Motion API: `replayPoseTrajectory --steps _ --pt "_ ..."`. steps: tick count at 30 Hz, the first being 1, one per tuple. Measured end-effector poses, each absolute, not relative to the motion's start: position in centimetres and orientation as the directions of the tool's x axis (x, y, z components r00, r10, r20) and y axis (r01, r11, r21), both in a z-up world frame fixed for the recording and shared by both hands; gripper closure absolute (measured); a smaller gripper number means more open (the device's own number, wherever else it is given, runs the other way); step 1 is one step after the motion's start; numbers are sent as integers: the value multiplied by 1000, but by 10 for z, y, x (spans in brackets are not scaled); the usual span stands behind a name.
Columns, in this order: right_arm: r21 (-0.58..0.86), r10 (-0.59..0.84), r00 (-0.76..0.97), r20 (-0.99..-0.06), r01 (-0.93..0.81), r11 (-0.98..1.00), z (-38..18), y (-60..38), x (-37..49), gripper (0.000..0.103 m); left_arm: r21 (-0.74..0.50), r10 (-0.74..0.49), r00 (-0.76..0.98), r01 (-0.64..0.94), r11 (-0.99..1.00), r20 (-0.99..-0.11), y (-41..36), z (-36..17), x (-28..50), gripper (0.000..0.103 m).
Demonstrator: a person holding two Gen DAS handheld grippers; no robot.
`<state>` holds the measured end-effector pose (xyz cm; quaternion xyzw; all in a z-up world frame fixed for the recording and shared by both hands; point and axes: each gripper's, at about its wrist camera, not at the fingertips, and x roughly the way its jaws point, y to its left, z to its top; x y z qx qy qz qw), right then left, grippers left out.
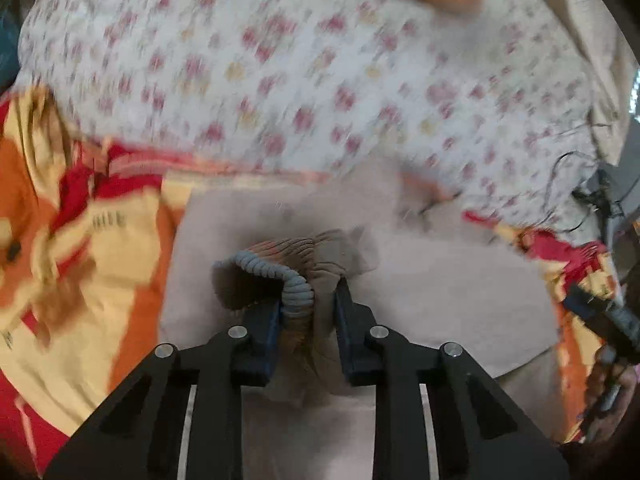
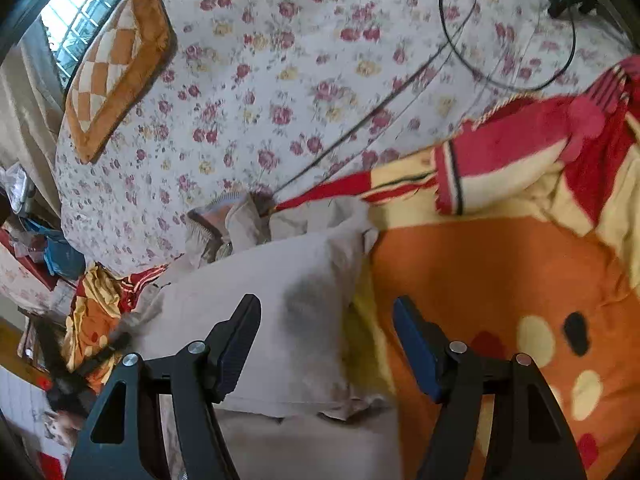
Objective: Fold large clothes
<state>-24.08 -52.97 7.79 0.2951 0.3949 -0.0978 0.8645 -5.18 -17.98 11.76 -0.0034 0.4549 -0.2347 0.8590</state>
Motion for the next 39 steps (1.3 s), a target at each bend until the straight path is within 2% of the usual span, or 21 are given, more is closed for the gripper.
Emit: replayPoseTrajectory --steps 1,3,5,8,11,14,16,17,18,19,20,23,26,28,30,32,34,37,39 --pt "427 59 675 -736 395 814 82 -530 -244 33 -228 -423 493 406 885 -761 -180 135 -51 83" --pt "405 62 677 -734 362 840 92 -528 -248 24 -252 -451 534 404 879 -716 -178 178 -46 83" --pt "377 104 661 -744 286 881 96 -516 -250 19 -278 -470 555 397 875 -687 -177 209 -39 83" --pt "273 126 605 -786 158 949 81 -479 -255 19 -280 -499 592 426 860 -633 -187 260 -39 83" --pt "140 45 589 -807 118 983 89 -453 -243 19 -273 -530 607 468 841 -592 -202 296 -47 83" --pt "165 58 589 -806 130 978 83 -448 -227 19 -285 -571 597 508 813 -564 -217 322 -58 83" --pt "151 31 614 -788 144 978 81 -444 -221 23 -263 -581 605 535 803 -545 -227 333 -67 83" --pt "120 -6 630 -777 157 980 83 -444 -220 37 -246 -577 614 540 805 -538 -230 335 -70 83" --pt "32 -130 641 -756 234 972 92 -450 -220 66 -232 -574 619 546 805 -536 -231 333 -72 83" --pt "-7 -197 632 -750 291 957 97 -456 -221 76 -228 -576 603 555 800 -552 -231 326 -72 83" --pt "9 -221 632 -743 339 941 104 -469 -224 80 -228 -571 595 553 802 -565 -231 318 -70 83" --pt "100 -161 616 -771 366 925 110 -499 -237 73 -189 -504 595 512 838 -626 -222 274 -62 83" --pt "154 2 530 -848 243 958 97 -496 -238 61 -161 -404 560 433 887 -723 -198 202 -47 83" --pt "193 54 543 -838 203 960 102 -498 -250 57 -167 -364 509 392 905 -780 -182 154 -39 83" --pt "265 101 589 -802 198 944 113 -507 -262 41 -165 -330 459 364 917 -825 -171 115 -35 83" --pt "379 154 665 -731 209 901 125 -522 -268 32 -178 -316 425 333 926 -848 -159 81 -34 83" --pt "416 139 692 -708 250 875 126 -531 -261 31 -197 -324 425 316 928 -845 -152 68 -35 81" --pt "304 58 631 -774 290 907 99 -514 -234 36 -207 -339 459 314 927 -821 -151 68 -42 80" --pt "261 62 594 -802 254 931 84 -495 -210 50 -186 -331 469 328 926 -819 -154 70 -49 80"
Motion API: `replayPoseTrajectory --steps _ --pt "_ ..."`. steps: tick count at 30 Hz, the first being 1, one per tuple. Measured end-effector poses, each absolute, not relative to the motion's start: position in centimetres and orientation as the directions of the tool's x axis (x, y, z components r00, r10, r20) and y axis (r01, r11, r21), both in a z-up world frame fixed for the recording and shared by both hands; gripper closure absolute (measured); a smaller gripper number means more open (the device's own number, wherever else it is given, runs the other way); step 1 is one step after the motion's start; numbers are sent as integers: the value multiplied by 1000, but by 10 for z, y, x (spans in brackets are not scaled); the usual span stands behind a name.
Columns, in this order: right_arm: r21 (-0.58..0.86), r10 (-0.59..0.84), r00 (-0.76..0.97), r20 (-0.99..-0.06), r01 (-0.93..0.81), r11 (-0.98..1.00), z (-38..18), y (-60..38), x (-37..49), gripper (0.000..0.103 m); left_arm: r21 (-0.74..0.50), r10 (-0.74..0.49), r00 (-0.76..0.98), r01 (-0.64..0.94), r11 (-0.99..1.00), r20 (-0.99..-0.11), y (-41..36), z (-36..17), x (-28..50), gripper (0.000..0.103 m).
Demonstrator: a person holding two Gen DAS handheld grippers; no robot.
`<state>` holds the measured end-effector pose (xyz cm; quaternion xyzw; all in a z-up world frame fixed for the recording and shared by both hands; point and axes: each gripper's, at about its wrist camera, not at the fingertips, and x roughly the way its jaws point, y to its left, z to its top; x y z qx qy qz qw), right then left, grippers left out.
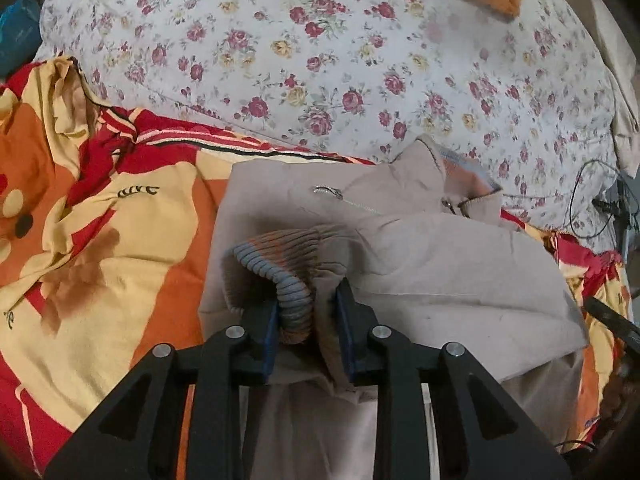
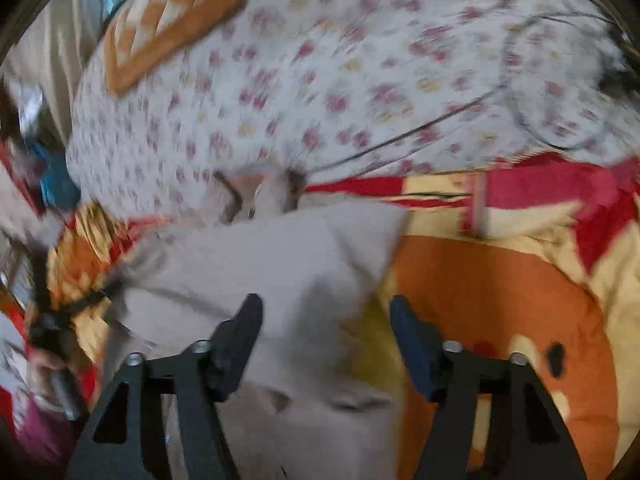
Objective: Fold large clothes
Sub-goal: 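Open the left tool and lay the cuff on the jacket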
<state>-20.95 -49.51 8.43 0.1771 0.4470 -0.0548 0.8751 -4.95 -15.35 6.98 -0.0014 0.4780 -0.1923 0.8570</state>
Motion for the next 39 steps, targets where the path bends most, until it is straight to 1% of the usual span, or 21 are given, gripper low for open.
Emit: replayPoseTrajectory --steps 2,3,4,5,6,7,8,10,13,15,17,19,22,26,27,29,30,35,37,39 --pt "239 82 566 -820 209 948 83 -478 -187 52 -148 -314 482 351 925 -818 -155 69 -54 77" --pt "187 53 546 -836 192 963 79 -469 -182 52 -138 -310 483 359 923 -819 -154 68 -55 75" --pt "83 -21 506 -862 184 979 70 -460 -178 52 -136 -310 479 363 922 -822 -153 66 -56 65" --pt "25 -61 471 -880 173 985 61 -454 -177 52 -136 -307 473 361 923 -826 -152 64 -53 56" --pt "9 -59 438 -897 151 989 49 -452 -178 52 -140 -303 469 351 926 -829 -149 63 -52 52" --pt "14 -54 449 -892 145 989 49 -453 -182 51 -146 -303 469 341 929 -829 -146 63 -51 45" --pt "24 -48 455 -889 150 988 53 -456 -185 49 -159 -306 473 324 932 -827 -142 66 -52 42" --pt "50 -42 464 -885 185 981 68 -463 -191 49 -173 -313 483 313 934 -818 -139 73 -55 42" --pt "65 -62 533 -844 216 974 93 -465 -201 46 -156 -305 543 303 940 -783 -138 91 -62 41" --pt "82 -53 569 -821 210 974 103 -462 -200 37 -146 -299 582 295 944 -757 -140 102 -66 40" --pt "84 -48 579 -814 198 977 106 -457 -193 36 -161 -298 621 269 950 -725 -139 112 -67 30" --pt "59 -60 568 -821 189 980 101 -450 -181 36 -177 -296 644 245 953 -705 -138 114 -66 25" --pt "61 -60 557 -828 197 979 84 -448 -164 36 -116 -250 616 249 962 -747 -151 98 -56 25" --pt "10 -112 518 -848 228 974 48 -455 -145 36 25 -110 561 227 974 -820 -167 52 -36 25" --pt "17 -102 504 -858 227 974 40 -456 -143 36 40 -91 548 223 974 -832 -167 44 -35 25" --pt "20 -103 514 -852 228 973 40 -457 -147 36 46 -81 523 225 973 -848 -164 25 -34 23" --pt "7 -108 500 -859 223 975 47 -455 -150 36 44 -85 533 224 974 -842 -162 23 -36 23" --pt "-22 -122 519 -846 195 981 83 -450 -187 35 13 -110 541 219 976 -834 -157 29 -37 23" --pt "-36 -123 492 -862 184 982 75 -449 -199 34 -6 -121 539 210 978 -834 -157 28 -39 23" --pt "-62 -135 447 -884 176 982 54 -448 -201 29 -11 -121 535 204 979 -836 -157 31 -43 23"
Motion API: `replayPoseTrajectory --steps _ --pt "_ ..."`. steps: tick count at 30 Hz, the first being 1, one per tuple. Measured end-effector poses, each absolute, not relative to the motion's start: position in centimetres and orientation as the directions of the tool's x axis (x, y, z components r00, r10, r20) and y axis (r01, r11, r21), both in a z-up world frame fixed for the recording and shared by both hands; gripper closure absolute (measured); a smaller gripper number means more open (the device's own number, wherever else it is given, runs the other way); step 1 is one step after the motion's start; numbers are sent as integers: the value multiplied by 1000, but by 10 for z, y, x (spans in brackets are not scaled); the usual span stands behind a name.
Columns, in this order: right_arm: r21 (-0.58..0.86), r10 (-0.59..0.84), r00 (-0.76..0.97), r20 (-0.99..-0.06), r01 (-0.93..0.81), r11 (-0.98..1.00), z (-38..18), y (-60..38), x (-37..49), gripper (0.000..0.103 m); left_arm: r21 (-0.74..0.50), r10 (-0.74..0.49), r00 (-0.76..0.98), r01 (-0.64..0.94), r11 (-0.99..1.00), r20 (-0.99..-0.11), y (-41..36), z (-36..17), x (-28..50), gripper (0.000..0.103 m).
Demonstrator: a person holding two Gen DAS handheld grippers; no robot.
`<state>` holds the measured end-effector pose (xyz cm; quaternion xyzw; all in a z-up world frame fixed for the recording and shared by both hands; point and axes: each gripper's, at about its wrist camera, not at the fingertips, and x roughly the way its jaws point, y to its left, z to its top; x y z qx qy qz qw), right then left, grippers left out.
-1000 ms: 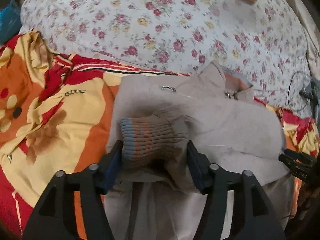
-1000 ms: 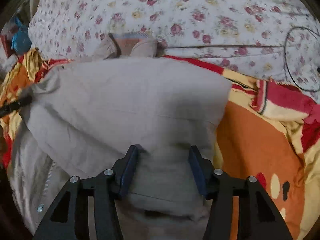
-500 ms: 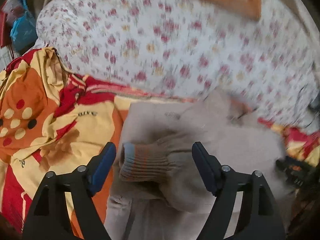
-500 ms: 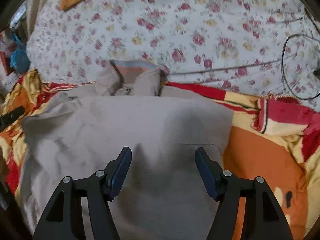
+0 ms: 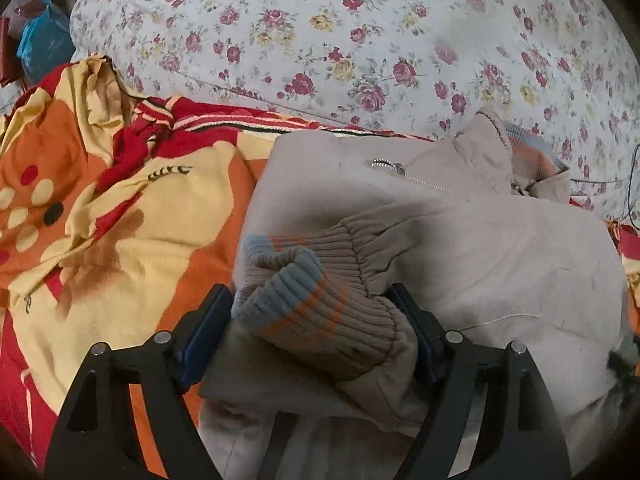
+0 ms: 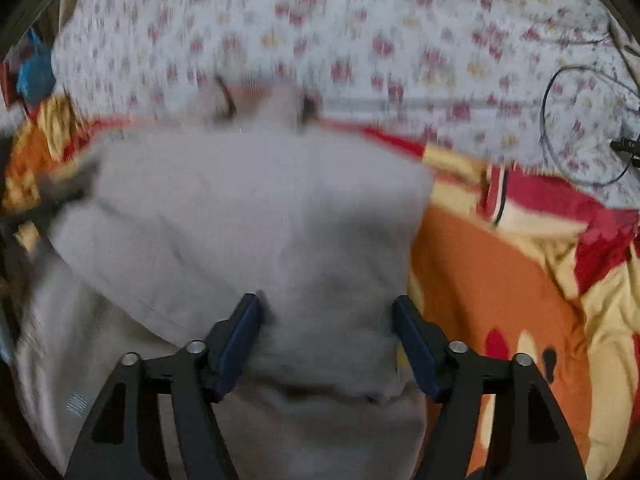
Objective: Fold large clothes
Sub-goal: 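Move both tools to the ribbed hem of the beige jacket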
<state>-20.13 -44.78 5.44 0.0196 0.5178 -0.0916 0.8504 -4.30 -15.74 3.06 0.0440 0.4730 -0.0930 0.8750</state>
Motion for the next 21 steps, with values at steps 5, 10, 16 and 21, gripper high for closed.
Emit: replayPoseTrajectory --steps 5,10,16,21 --pt "43 -83 463 -882 255 966 66 -462 -213 26 -26 -147 559 218 976 -816 -150 54 -64 23" --pt "36 -108 554 -825 242 970 95 -448 -228 26 -13 -146 574 228 973 -806 -151 62 -76 23" --pt "32 -96 573 -814 211 977 87 -432 -211 40 9 -139 572 249 969 -808 -158 57 -78 23" --pt "4 -125 515 -848 243 970 53 -442 -188 41 24 -121 548 250 968 -828 -162 42 -71 22"
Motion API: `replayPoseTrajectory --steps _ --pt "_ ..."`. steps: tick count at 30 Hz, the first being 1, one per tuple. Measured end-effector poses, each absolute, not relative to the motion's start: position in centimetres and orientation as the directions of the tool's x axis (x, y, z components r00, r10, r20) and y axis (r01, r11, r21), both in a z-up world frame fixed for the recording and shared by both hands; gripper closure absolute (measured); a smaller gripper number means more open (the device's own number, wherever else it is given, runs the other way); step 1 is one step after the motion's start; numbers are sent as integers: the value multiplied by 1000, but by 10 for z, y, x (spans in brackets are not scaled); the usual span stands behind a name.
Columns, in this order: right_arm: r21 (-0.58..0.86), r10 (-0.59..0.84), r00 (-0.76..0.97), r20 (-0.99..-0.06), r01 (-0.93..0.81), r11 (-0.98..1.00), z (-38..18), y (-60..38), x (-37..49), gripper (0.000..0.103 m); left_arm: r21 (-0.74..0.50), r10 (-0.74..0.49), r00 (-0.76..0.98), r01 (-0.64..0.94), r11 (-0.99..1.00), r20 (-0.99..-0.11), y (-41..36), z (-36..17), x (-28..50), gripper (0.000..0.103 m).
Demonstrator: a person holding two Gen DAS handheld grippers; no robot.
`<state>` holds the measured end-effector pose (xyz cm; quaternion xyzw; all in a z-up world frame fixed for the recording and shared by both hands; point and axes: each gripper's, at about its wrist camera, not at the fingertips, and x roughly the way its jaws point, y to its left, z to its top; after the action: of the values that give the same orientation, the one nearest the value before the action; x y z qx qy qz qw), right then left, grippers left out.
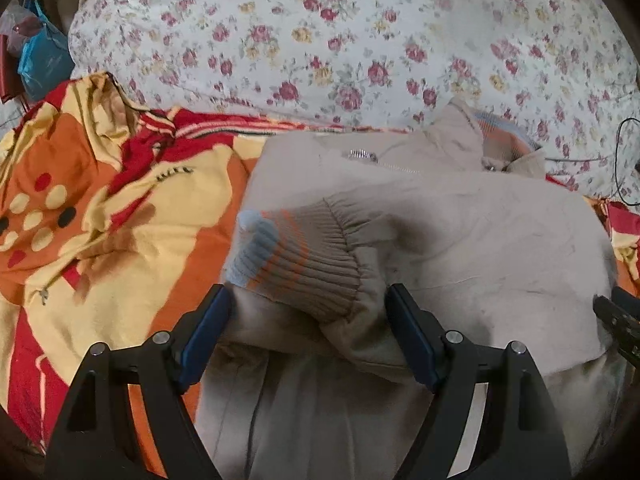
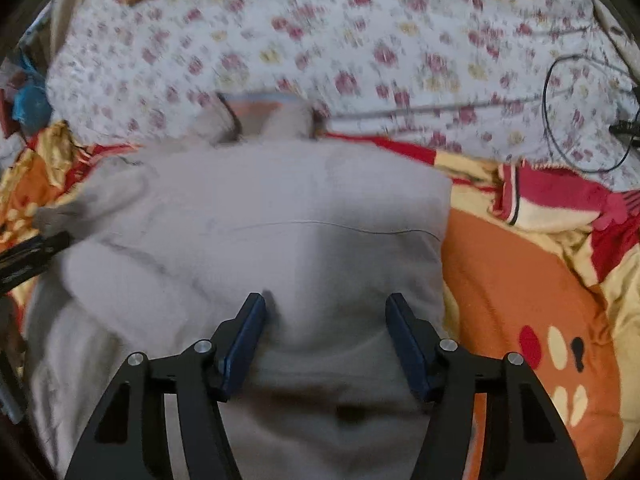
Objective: Fold large clothes
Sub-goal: 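Move both tools to the ribbed hem of the beige jacket, then grasp the ribbed hem with the left tool while the right tool grasps it too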
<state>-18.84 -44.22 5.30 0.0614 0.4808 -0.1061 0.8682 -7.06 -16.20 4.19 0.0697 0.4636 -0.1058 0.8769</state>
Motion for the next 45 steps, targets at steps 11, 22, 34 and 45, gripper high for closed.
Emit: replayPoseTrajectory --steps 11,22,34,45 --pt "46 -101 526 -844 259 965 80 -446 -231 29 -12 -166 527 283 959 -833 -144 53 -86 20" --pt "157 5 510 -860 256 954 54 -454 -300 53 -78 -204 489 265 961 -848 -85 63 -148 20" --pt "131 -49 515 -856 308 942 77 -465 -344 92 -59 -181 462 266 962 -868 -53 55 -199 20" --pt "165 28 441 -897 277 946 61 -446 -382 43 -58 -178 447 269 961 -876 -52 53 -214 20"
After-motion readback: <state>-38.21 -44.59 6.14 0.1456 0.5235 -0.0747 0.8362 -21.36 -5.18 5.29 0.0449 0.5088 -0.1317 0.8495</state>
